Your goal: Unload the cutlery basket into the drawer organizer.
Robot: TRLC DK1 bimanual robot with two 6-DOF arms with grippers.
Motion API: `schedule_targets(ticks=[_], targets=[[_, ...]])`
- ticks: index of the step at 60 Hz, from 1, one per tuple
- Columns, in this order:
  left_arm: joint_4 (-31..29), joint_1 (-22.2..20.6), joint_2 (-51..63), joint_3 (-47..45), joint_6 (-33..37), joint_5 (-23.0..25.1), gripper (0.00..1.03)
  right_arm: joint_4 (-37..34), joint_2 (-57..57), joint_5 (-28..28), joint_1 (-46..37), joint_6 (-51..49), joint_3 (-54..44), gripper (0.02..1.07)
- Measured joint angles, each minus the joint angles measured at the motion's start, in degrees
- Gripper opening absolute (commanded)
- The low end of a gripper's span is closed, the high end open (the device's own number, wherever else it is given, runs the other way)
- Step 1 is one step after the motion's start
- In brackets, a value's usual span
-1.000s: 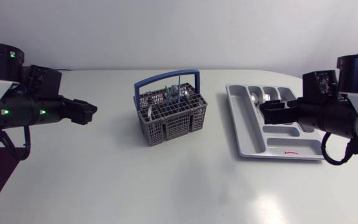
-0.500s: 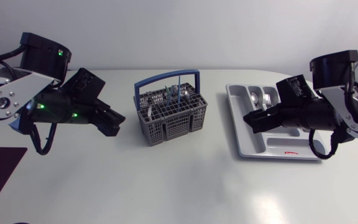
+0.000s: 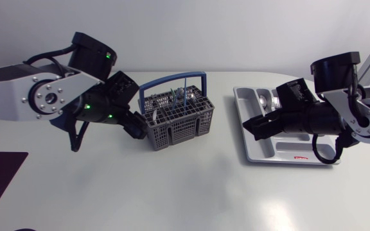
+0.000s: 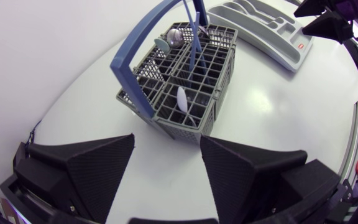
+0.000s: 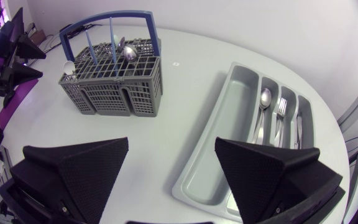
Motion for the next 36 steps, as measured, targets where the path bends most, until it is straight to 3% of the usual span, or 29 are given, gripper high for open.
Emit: schedule_targets(ticks=[7, 15, 32, 36], targets=[[0.07, -2.89, 2.86, 2.91, -0.74, -5.14, 0.87, 0.00, 0.20, 0.00, 0.00, 0.00, 0.00, 1.02], [0.17, -5.29, 7.78, 7.63, -2.49, -11.13, 0.78, 0.00, 0.20, 0.02, 0.00, 0.00, 0.00, 1.02], [-4.20, -9.51, 15.47, 14.69, -5.73, -19.82, 0.76, 0.00, 0.20, 0.00, 0.00, 0.02, 0.00, 1.02], [-4.96, -10.19, 16.61, 16.04, -6.10, -21.11, 0.70, 0.00, 0.20, 0.02, 0.00, 0.02, 0.00, 1.02]])
